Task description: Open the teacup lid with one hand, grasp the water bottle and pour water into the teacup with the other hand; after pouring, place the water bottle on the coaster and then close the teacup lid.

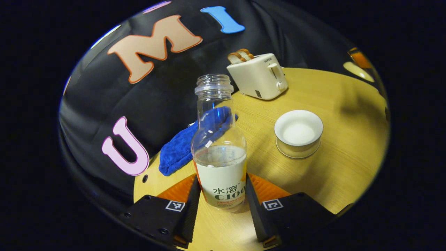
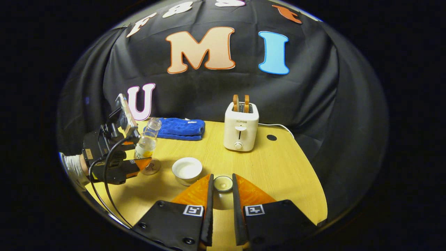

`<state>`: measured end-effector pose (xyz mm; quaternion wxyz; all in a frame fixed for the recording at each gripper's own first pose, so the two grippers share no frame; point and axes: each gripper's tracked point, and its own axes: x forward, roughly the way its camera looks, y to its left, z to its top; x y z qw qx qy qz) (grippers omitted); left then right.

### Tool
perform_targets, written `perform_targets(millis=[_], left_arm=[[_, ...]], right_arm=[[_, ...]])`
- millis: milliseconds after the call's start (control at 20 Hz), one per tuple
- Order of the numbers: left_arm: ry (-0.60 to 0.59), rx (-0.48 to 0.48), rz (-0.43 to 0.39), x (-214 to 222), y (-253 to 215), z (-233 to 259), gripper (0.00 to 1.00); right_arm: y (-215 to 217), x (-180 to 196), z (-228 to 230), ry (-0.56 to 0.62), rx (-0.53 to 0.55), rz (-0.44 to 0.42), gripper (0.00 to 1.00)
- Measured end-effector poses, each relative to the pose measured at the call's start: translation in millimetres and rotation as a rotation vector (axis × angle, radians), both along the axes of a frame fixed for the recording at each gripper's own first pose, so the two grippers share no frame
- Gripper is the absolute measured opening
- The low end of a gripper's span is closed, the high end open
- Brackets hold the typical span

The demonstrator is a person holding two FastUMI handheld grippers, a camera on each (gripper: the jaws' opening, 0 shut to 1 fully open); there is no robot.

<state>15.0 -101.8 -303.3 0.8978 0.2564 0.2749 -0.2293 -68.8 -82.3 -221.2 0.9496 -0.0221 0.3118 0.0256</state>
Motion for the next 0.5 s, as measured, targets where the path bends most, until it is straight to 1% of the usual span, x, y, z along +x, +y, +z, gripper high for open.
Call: perform_targets(millis=[50, 150, 200, 250, 300, 450, 500], left_arm=[[-0.019, -0.048, 0.025, 1, 0, 3, 0.65], [-0.065, -0.136, 0.067, 6, 3, 8, 0.65], [-0.085, -0.181, 0.077, 9, 1, 10, 0.65], [-0.095, -0.204, 0.096, 9, 1, 9, 0.63], [-0.101, -0.235, 0.103, 12, 1, 8, 0.65], [-0.058, -0.316, 0.136, 11, 0, -6, 0.66], [-0.044, -0.326, 0.148, 10, 0, -10, 0.67]], right_arm=[[6, 0, 0, 0.009, -0.002, 0.005, 0.27], [15, -1, -1, 0.025, -0.007, 0.010, 0.27], [19, -2, -2, 0.035, -0.012, 0.011, 0.29], [22, -2, -4, 0.045, -0.019, 0.014, 0.27], [26, -4, -5, 0.054, -0.025, 0.016, 0.27], [34, -6, -7, 0.070, -0.046, 0.020, 0.27], [36, -8, -7, 0.076, -0.051, 0.020, 0.29]])
